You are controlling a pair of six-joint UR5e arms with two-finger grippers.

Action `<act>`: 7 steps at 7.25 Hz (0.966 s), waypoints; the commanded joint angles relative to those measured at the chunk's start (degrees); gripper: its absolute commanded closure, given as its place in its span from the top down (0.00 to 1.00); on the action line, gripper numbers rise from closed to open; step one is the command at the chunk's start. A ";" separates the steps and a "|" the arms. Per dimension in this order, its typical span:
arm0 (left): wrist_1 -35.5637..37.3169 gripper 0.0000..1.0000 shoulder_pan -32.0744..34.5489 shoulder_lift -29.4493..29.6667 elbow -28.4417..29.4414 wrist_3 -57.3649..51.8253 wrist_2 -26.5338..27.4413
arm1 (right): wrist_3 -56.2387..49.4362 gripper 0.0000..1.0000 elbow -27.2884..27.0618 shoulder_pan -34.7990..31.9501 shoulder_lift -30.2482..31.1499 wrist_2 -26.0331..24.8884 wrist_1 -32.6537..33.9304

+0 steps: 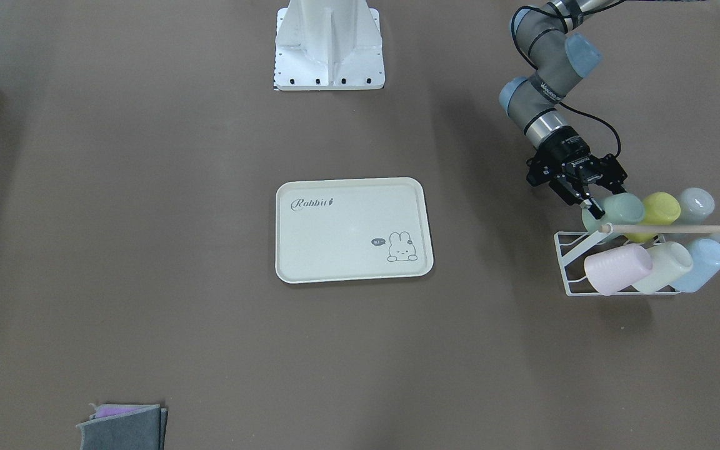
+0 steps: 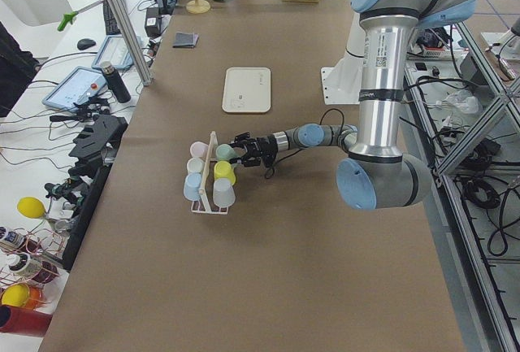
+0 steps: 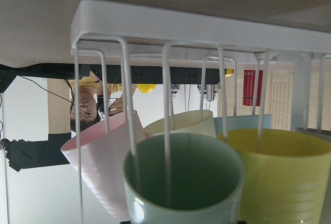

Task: Pick up and place green cup on tray

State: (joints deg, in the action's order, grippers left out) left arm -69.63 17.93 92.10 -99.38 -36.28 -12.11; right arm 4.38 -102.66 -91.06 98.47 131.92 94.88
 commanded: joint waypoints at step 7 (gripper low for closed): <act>-1.56 0.05 0.44 -0.34 -4.76 -4.04 0.16 | -0.51 1.00 -0.08 0.00 -0.29 0.00 -0.05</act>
State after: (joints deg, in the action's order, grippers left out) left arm -70.67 18.32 91.85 -103.40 -38.81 -11.96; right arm 3.94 -102.74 -91.07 98.21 131.92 94.83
